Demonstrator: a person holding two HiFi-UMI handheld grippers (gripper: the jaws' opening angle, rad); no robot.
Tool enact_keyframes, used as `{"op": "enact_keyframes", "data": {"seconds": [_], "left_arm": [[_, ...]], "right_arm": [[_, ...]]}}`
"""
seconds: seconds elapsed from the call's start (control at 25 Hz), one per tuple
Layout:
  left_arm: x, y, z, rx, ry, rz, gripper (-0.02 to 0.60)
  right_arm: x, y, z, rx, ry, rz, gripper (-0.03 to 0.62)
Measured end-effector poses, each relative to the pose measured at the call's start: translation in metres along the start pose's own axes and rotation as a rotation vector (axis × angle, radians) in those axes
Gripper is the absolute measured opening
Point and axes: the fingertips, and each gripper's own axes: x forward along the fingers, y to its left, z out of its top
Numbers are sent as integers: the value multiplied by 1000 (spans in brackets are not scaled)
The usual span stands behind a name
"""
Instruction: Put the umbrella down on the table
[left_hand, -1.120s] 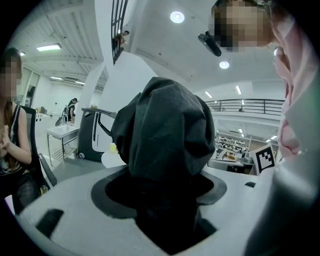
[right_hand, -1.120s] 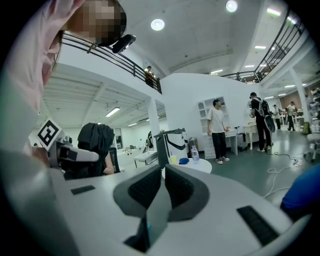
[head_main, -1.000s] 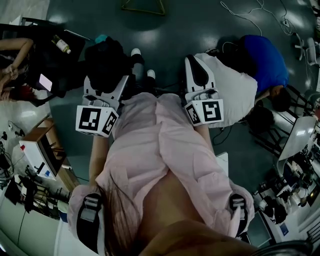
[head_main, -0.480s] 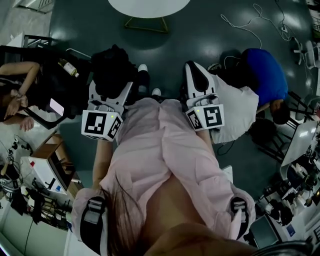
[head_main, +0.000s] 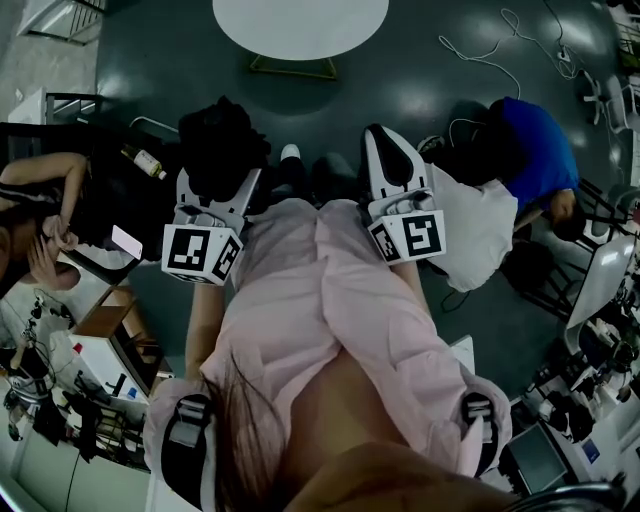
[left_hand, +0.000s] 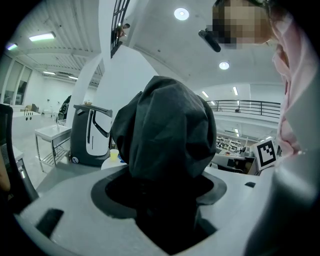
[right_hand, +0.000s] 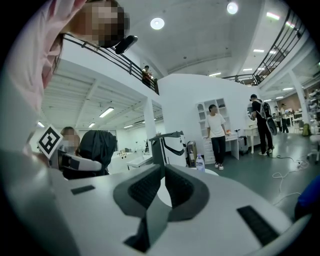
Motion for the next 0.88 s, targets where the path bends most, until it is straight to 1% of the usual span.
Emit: {"op": "enact_keyframes", "data": {"seconds": [0.28, 0.4, 0.56, 0.68, 0.88], "left_arm": [[20, 6, 1, -14, 24, 5, 319], [33, 9, 0, -18, 39, 15, 319], [55, 14, 8, -31, 45, 50, 319], [68, 19, 15, -41, 31, 80, 319], [87, 35, 23, -77, 3, 150, 319]], "right_arm": [[15, -16, -1, 3, 30, -13, 43], [27, -26, -1, 5, 41, -2, 43], [50, -45, 14, 0, 37, 30, 43], [69, -57, 23, -6, 28, 58, 43], [101, -73, 25, -11, 35, 116, 43]]}}
